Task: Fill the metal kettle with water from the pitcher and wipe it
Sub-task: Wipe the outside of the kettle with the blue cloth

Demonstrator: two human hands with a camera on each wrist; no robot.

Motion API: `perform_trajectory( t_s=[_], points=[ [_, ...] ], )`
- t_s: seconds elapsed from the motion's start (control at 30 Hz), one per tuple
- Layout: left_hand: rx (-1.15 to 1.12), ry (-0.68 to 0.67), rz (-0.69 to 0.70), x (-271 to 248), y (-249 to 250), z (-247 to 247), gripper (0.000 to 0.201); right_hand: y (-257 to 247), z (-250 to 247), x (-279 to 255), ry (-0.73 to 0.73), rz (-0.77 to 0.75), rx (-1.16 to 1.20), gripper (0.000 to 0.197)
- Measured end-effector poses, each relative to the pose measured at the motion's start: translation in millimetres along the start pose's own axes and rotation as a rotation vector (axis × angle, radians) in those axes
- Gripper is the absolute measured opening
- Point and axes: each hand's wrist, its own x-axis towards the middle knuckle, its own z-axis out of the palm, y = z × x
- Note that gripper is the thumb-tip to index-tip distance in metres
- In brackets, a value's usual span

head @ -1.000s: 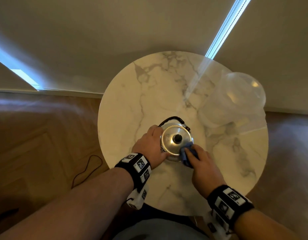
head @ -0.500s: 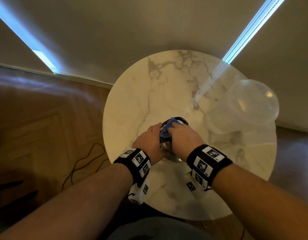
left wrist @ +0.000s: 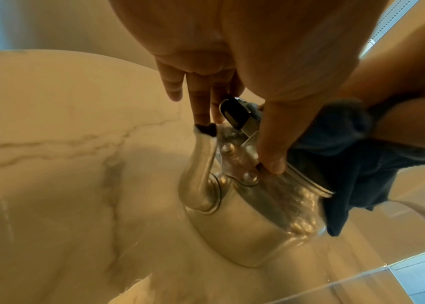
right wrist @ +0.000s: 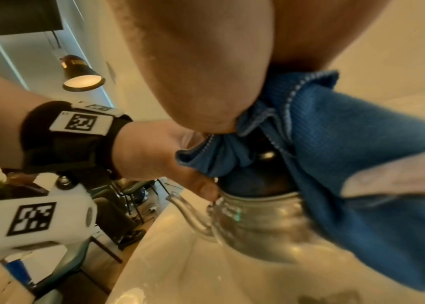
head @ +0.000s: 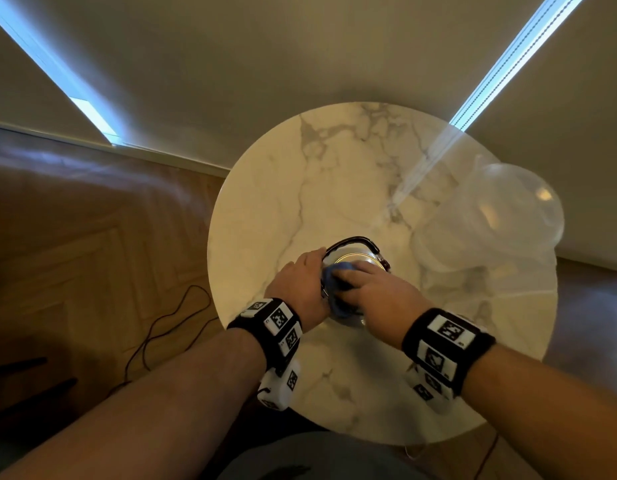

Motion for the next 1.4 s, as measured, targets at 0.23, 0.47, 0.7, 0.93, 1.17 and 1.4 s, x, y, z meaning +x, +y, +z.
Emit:
perform_trajectory(
  t_s=[0.23, 0.47, 0.7, 0.93, 1.17, 1.4],
  points=[
    [-0.001, 0.010, 0.021, 1.8, 2.2, 1.5, 0.098, -4.2, 2.8, 16.5, 0.127, 0.237, 0.122, 0.054],
    [0.002, 0.001, 0.050, -0.1, 2.9, -0.9, 0.097, 8.2, 10.0, 2.7, 0.212, 0.221, 0.206, 0.058],
    [0.037, -0.030, 0.050, -0.8, 1.7, -2.8, 0.102, 5.3, 26.6, -12.5, 0.255, 0.548, 0.237, 0.056],
    [0.015, -0.046, 0.063, -1.1, 3.0, -7.5, 0.097, -17.8, 53.8, -43.3, 0.307, 0.730, 0.504, 0.053],
    [-0.056, -0.032, 0.032, -3.7, 10.7, -12.9, 0.094, 0.6, 48.9, -17.9, 0.466, 0.760, 0.800, 0.036],
    [-0.278, -0.007, -0.164, -14.3, 19.8, -19.8, 0.034, 20.3, 48.1, -16.5, 0.389, 0.557, 0.633, 0.051]
  ],
)
